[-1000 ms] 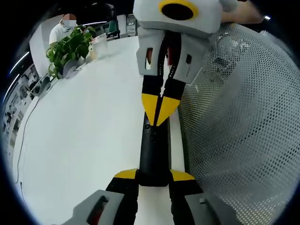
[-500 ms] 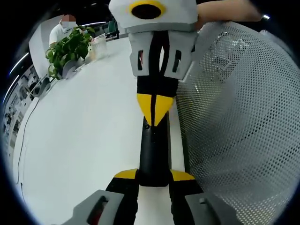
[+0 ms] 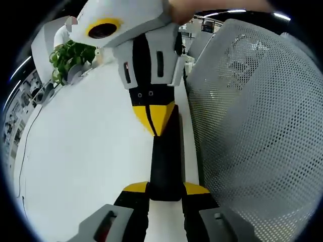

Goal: Press the specified remote control buttons in sequence, fully releasing each button before pressing the next.

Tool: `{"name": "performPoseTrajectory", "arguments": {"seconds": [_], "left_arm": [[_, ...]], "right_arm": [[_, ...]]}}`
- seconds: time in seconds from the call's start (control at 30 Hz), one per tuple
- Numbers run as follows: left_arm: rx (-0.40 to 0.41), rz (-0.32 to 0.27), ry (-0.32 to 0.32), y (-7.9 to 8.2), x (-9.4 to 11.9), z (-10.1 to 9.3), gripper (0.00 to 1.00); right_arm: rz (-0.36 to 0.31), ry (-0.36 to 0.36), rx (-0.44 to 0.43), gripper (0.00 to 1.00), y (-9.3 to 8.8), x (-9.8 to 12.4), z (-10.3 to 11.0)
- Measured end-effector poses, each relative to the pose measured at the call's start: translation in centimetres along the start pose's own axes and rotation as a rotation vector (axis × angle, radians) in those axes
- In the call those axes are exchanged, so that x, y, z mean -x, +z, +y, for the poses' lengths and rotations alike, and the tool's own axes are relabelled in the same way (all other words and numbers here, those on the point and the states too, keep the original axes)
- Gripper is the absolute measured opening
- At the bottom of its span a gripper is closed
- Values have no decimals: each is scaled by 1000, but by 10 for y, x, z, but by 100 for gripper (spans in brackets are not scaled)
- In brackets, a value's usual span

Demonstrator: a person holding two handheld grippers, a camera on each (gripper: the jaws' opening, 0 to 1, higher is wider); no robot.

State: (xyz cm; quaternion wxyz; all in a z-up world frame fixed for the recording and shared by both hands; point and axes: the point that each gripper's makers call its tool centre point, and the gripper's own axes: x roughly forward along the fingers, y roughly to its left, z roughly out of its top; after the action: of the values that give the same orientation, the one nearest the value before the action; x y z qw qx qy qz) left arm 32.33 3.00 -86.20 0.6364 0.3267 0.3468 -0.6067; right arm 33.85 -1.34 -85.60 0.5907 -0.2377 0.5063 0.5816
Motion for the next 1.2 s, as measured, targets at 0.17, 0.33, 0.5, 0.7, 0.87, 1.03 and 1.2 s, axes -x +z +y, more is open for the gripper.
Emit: {"name": "performPoseTrajectory", "arguments": {"seconds": [0.17,0.33,0.5,0.7,0.87,1.03,1.2], "left_arm": [[-1,1,0,0,0,0,25],[-3,3,-1,0,0,0,25],[-3,5,0,0,-1,0,25],[3,4,0,0,-1,0,25],[7,4,-1,0,-1,0,25],[12,1,0,1,-1,0,25],[11,2,2,1,-1,0,25]], "right_arm": [[74,42,-51,0,-1,-1,2],[152,46,-51,0,-2,-3,5],[204,33,-25,0,-3,-4,5],[121,-42,-11,0,-4,-2,4],[-17,-157,34,0,-3,1,5],[-65,-231,77,0,-5,1,14],[-96,-252,89,0,0,2,15]]}}
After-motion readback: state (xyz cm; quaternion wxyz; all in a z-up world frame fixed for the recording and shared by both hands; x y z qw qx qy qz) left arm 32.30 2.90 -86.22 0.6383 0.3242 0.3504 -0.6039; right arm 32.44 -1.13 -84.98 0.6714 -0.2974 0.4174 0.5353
